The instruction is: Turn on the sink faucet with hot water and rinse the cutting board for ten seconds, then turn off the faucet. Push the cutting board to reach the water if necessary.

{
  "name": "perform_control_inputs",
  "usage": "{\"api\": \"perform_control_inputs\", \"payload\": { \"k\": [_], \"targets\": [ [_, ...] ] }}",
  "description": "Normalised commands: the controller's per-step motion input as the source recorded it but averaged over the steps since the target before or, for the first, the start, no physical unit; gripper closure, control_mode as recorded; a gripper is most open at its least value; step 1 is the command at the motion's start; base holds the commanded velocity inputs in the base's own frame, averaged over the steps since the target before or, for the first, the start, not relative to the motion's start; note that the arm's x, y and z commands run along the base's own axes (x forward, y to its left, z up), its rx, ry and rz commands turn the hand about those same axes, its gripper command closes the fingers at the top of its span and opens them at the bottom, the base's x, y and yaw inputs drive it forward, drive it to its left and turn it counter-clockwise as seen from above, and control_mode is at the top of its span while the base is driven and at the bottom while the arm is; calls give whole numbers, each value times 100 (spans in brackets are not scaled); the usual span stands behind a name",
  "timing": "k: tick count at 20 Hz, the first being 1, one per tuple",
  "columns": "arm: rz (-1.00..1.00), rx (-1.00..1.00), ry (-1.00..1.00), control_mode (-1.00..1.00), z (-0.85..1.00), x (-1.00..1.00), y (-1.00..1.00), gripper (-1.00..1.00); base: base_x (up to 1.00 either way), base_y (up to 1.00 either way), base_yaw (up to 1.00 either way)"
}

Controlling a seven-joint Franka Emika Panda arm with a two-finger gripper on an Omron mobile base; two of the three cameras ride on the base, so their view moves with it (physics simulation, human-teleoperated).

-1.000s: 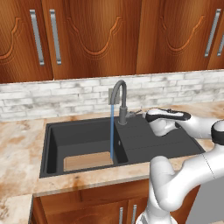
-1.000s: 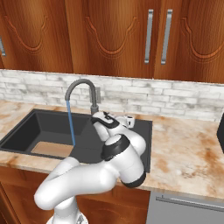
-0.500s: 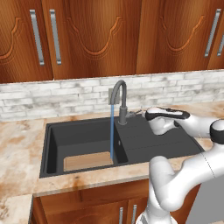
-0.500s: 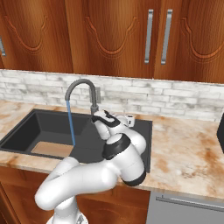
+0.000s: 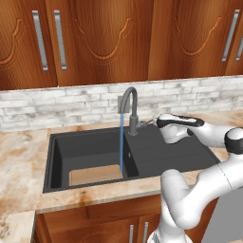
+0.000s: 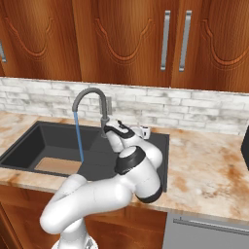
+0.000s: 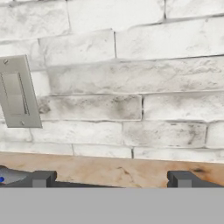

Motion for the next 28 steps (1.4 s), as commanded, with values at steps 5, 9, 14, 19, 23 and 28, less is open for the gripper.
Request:
{"api": "perform_control_inputs", "payload": {
  "k": [5,9,14,19,23,28],
  "targets": [
    [0,0,0,-100,0,9,0,-100,0,0,0],
    [0,0,0,-100,0,6,0,-100,0,0,0],
    [0,0,0,-100,-2,3,0,-100,0,0,0],
    [0,0,0,-100,-5,0,0,-100,0,0,0],
    [0,0,0,-100,-15,0,0,-100,0,0,0],
    [0,0,0,-100,-15,0,0,-100,0,0,0]
  ]
}}
